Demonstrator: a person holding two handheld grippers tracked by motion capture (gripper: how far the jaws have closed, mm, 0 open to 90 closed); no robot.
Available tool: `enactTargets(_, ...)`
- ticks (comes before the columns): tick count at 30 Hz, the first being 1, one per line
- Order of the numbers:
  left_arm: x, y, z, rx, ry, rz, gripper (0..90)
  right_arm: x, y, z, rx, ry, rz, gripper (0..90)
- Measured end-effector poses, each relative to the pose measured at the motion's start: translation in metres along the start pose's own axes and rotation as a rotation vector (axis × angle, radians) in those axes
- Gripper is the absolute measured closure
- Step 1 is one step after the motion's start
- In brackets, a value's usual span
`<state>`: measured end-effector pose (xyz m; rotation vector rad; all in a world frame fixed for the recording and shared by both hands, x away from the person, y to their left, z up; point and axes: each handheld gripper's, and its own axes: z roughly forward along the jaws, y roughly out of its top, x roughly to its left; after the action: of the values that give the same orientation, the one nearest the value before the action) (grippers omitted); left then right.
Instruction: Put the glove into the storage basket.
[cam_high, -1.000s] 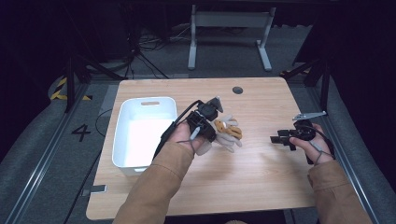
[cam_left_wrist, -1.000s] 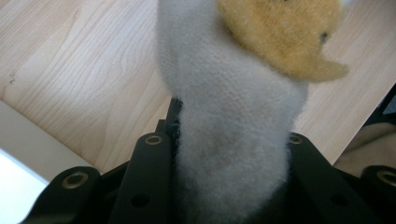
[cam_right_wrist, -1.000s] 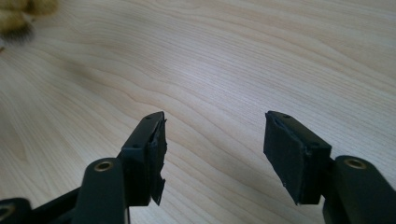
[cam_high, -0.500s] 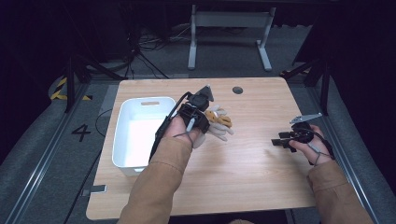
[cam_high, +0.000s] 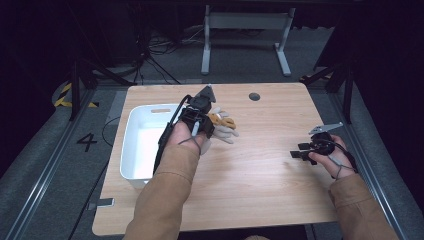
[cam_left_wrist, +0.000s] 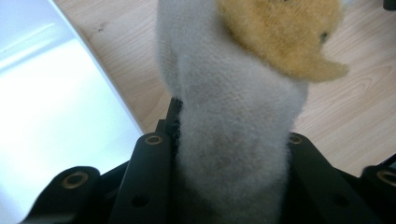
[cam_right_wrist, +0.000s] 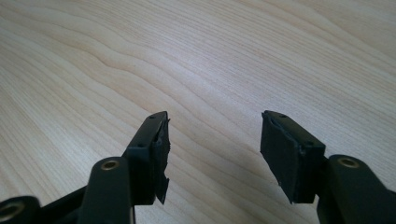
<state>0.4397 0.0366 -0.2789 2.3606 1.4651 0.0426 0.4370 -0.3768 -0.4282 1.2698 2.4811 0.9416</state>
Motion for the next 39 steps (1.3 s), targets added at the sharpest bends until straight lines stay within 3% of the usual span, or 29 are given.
enactTargets(6, 0.008, 0.002, -0.003, -0.002, 0.008, -0.06, 69.8, 0.0, -0.002, -0.002, 0.003, 0.0, 0.002, 42.7)
enactTargets(7, 0.014, 0.002, -0.004, -0.006, 0.016, -0.088, 69.8, -0.001, -0.002, -0.002, 0.004, -0.005, 0.002, 42.6)
enactTargets(16, 0.024, 0.003, -0.012, -0.002, -0.001, -0.138, 69.6, -0.003, -0.004, -0.002, 0.01, -0.01, 0.008, 42.5)
enactTargets(39, 0.055, -0.009, -0.03, -0.05, 0.05, -0.292, 69.4, -0.007, -0.005, -0.004, 0.015, -0.013, 0.014, 42.1)
